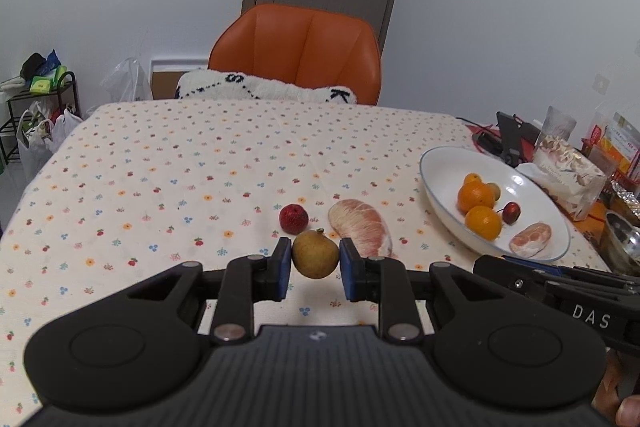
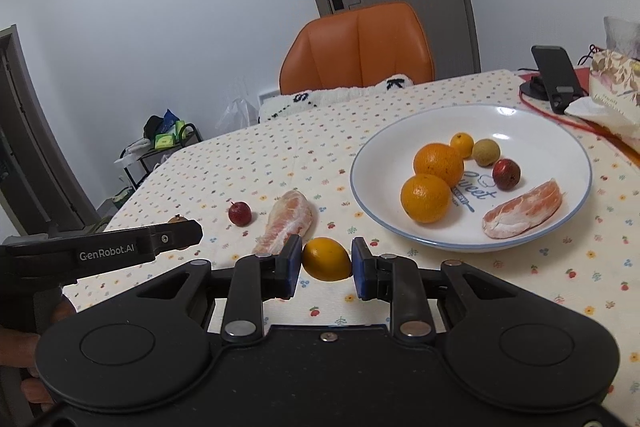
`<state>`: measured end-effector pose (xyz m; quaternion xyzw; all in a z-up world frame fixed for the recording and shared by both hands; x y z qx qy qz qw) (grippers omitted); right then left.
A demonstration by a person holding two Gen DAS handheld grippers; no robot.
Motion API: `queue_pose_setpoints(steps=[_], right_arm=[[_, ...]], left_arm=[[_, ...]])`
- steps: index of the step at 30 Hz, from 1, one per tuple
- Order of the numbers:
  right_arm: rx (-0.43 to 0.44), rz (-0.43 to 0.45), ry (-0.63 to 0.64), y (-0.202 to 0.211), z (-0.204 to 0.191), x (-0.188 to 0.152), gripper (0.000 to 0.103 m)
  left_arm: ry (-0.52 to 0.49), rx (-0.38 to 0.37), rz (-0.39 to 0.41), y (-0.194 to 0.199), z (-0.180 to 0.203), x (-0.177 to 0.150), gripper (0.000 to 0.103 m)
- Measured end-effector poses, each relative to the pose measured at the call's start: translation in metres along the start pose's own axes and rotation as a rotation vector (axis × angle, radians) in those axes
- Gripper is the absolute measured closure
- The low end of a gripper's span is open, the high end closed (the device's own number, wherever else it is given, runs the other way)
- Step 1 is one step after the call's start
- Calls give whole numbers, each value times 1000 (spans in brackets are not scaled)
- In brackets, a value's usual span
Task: Organize fruits
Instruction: 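Carry the tangerine and pear over the white plate and open both tools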
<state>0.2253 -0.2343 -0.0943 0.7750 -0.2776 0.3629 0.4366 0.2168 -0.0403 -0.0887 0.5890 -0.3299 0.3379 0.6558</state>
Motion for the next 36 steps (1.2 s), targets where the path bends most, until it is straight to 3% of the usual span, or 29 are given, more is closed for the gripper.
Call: queue_pose_setpoints(steps=[18, 36], right_arm=[[-5, 71, 24, 35, -6, 12, 78], [-32, 104, 10, 47, 12, 27, 78]], left_arm=[[-7, -14, 62, 36, 11, 11, 79], [-19, -37, 67, 30, 32, 22, 79]])
Point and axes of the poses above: each gripper's, at about its wrist camera, not at the fingertips, and y roughly against the way its jaws point, z to its right, x to its top, the point moved 5 cm from there along -y, roughly the way its jaws point, and after that the axes turned 5 degrees about -y, right-handed, at the moved point
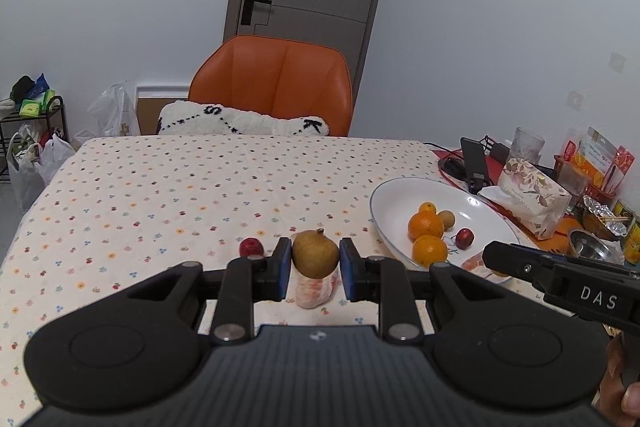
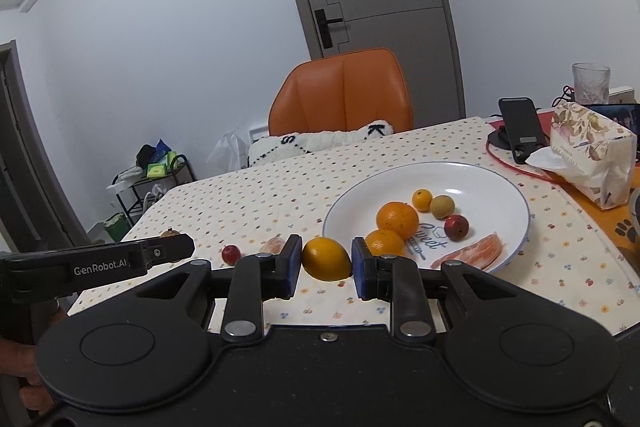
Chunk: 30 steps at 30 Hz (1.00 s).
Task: Organize fruits
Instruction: 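Carry the tangerine and pear over the white plate and open both tools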
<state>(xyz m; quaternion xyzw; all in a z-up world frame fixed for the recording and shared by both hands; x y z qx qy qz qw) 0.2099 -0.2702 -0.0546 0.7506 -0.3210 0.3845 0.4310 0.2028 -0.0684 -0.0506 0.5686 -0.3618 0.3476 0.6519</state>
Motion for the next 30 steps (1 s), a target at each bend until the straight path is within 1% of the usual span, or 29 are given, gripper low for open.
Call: queue_pose_setpoints(steps=[8, 14, 30], right_arm=[[-23, 3, -16, -4, 15, 5, 78], [-47, 5, -37, -8, 34, 9, 78], [-91, -19, -98, -38, 87, 15, 78]], left_arm=[[-12, -16, -11, -16, 12, 5, 79], [-24, -37, -23, -33, 26, 9, 79], [-62, -77, -84, -93, 63, 10, 79]])
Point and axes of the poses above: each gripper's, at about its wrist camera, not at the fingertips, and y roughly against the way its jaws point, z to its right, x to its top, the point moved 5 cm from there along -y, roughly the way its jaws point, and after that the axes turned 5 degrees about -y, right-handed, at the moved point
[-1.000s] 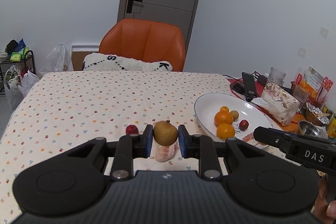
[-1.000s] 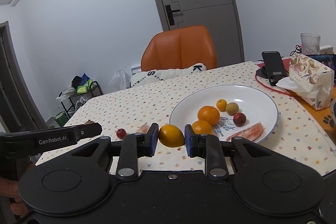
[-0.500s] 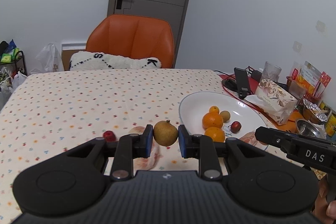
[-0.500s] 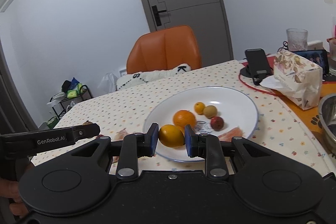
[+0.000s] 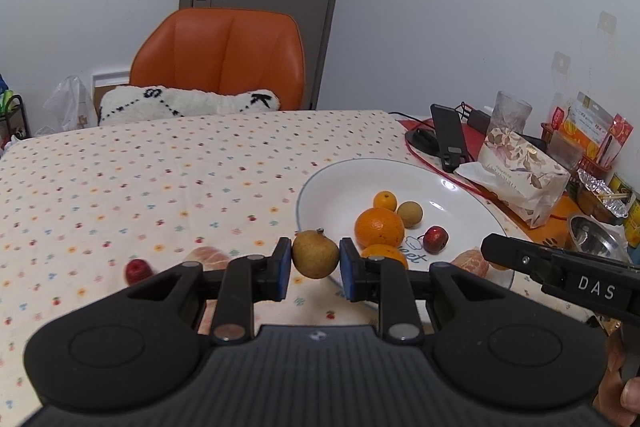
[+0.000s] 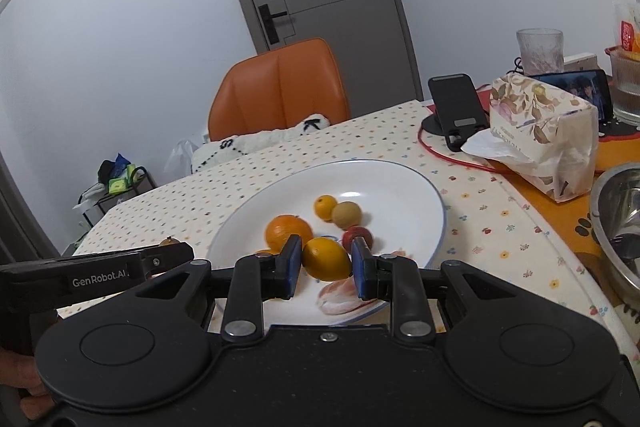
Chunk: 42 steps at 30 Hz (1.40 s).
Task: Organize fruits
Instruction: 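Carry the tangerine and pear over the white plate and open both tools, then grasp the last pomelo segment with the right tool while the left tool grasps the red plum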
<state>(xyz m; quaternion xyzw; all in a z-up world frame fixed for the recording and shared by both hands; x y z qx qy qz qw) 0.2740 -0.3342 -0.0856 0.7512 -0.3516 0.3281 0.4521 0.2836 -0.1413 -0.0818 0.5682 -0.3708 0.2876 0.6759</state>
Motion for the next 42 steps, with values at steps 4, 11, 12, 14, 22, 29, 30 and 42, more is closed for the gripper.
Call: queue_pose_setpoints(steps=[4, 11, 12, 14, 22, 29, 30, 42], right_arm=[[4, -9, 3, -12, 4, 7, 78], [18, -10, 8, -30, 4, 15, 78], [17, -13, 7, -32, 4, 14, 77], [18, -17, -1, -36, 5, 10, 72], [11, -24, -24, -29, 3, 2, 60], [7, 11, -27, -3, -6, 10, 48], [7, 14, -32, 1, -8, 11, 46], [32, 41, -9, 29, -35, 11, 18]], left_arm=[[-2, -5, -10, -14, 4, 6, 79], [0, -16, -28, -35, 8, 14, 79], [7, -16, -31, -37, 7, 14, 77], [23, -19, -47, -40, 5, 13, 75], [35, -10, -63, -30, -3, 9, 61], [55, 16, -23, 3, -12, 13, 38], [59, 25, -18, 8, -15, 14, 36], [100, 88, 24, 58, -48, 8, 21]])
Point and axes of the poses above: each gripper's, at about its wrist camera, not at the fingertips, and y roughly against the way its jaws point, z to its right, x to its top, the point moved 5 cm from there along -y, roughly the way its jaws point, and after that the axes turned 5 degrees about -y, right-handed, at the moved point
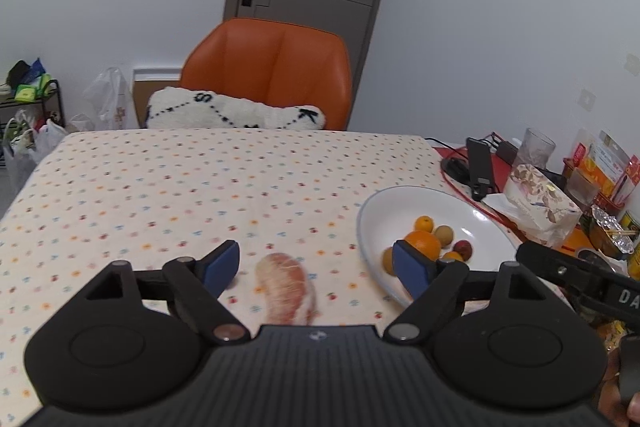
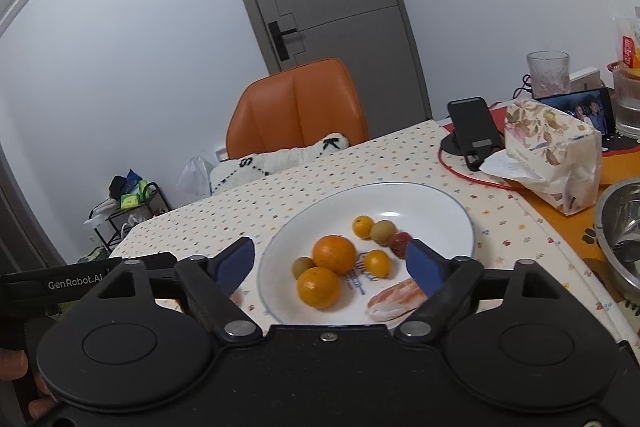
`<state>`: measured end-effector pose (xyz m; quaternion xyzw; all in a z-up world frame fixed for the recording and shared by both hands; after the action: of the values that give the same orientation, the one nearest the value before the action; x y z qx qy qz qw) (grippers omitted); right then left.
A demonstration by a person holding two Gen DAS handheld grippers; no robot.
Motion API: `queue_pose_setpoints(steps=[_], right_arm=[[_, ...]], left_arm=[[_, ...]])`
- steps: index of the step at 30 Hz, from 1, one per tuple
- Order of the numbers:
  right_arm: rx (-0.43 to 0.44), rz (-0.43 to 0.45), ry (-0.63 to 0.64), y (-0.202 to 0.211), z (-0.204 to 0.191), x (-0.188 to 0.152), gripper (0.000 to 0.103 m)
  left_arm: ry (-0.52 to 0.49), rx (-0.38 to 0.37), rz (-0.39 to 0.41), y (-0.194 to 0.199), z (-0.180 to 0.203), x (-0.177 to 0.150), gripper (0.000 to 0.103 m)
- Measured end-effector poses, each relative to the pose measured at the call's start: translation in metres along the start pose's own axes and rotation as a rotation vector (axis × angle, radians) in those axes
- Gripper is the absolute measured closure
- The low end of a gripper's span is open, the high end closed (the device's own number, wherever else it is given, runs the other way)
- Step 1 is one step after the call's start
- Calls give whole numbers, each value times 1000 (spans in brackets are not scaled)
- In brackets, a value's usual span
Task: Organize fruits
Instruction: 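Grasp the last pomelo segment with the right tool while the left tool grasps the red plum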
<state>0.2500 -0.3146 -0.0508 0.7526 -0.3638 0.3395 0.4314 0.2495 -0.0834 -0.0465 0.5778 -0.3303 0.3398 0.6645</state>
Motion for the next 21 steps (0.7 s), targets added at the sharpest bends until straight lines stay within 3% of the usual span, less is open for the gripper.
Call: queue_pose_setpoints(steps=[11, 14, 21], right_arm=[[45, -13, 45, 1, -41, -9, 16], [59, -15, 45, 1, -50, -13, 9], [78, -43, 58, -5, -69, -22, 6]], left_arm=[[69, 45, 19, 25, -45, -6, 21], [78, 49, 22, 30, -54, -7, 21], [90, 80, 13, 35, -73, -15, 20]])
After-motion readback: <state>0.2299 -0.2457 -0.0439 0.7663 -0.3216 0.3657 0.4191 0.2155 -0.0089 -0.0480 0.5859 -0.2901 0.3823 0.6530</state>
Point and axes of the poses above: each gripper's, at about its wrist camera, not at the fingertips, and y roughly against the way its jaws point, z to its right, x to its top, the point moved 5 cm from there along -y, roughly the way its jaws point, and after that the axes turned 5 degrees about -y, right-handed, at the moved point
